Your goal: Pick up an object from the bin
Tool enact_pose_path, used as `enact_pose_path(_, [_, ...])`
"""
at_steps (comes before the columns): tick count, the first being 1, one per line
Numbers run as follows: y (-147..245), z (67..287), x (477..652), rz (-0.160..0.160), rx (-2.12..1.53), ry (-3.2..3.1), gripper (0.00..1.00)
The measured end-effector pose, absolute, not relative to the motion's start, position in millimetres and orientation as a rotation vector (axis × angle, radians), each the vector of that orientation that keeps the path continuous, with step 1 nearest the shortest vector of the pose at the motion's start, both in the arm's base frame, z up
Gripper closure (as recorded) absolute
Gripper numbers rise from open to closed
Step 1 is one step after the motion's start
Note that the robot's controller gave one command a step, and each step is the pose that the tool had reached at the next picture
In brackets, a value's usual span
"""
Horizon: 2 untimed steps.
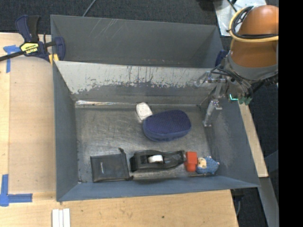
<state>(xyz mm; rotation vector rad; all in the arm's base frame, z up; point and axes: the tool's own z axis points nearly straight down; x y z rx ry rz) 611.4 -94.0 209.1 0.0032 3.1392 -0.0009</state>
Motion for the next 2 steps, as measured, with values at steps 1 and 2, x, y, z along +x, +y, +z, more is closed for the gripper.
enact_pose_path(1, [-53.5,80.7,596.7,0.002,-0.313,3.128,0.0])
enact_pose_path(2, [-54.3,84.8,599.1,-0.001,-0.312,3.12,1.0])
